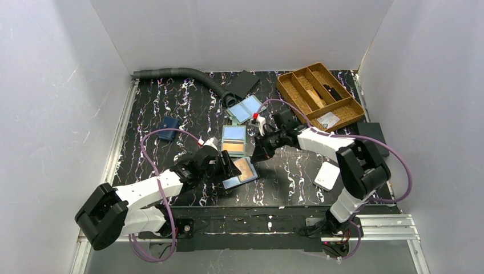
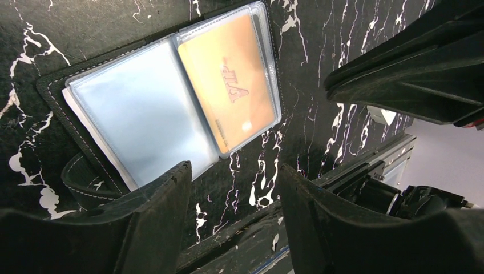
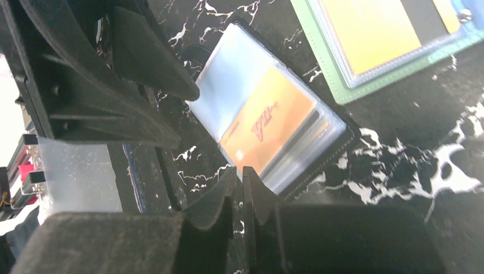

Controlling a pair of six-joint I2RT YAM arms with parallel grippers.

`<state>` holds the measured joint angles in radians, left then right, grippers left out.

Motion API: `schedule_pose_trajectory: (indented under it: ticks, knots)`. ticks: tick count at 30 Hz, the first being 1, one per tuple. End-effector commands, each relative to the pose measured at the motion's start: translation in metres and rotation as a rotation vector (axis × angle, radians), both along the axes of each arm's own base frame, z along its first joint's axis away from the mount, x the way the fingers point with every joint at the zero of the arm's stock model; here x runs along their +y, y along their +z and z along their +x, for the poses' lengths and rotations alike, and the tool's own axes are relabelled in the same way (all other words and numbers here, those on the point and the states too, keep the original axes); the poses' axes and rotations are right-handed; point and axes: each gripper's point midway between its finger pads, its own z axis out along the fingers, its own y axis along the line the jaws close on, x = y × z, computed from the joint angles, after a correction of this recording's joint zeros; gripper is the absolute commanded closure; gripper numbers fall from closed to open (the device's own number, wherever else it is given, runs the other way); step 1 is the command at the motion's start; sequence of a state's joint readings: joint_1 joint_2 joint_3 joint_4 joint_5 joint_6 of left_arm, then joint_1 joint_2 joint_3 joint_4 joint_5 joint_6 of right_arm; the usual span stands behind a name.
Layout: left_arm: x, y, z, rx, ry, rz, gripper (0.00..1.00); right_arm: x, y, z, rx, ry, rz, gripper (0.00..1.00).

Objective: Take the credit cards out of the card holder
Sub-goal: Remove the credit card from the card holder.

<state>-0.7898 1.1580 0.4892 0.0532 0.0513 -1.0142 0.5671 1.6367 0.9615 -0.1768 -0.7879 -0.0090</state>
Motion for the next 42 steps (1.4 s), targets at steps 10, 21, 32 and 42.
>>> schedule_pose_trajectory:
  ticks: [10, 21, 32, 42]
  knots:
    - [-0.007, -0.010, 0.013, -0.006, 0.003, 0.045, 0.60, 0.025, -0.023, -0.011, 0.162, 0.074, -0.020, 0.72]
    - [-0.007, -0.028, 0.015, 0.023, -0.007, 0.102, 0.70, 0.024, -0.034, -0.010, 0.172, 0.066, -0.053, 0.67]
    - [-0.009, -0.038, 0.018, 0.040, -0.022, 0.136, 0.72, 0.021, -0.037, -0.006, 0.153, 0.052, -0.085, 0.64]
    - [-0.002, -0.051, 0.019, 0.060, 0.001, 0.182, 0.77, 0.017, -0.051, -0.008, 0.168, 0.065, -0.118, 0.60]
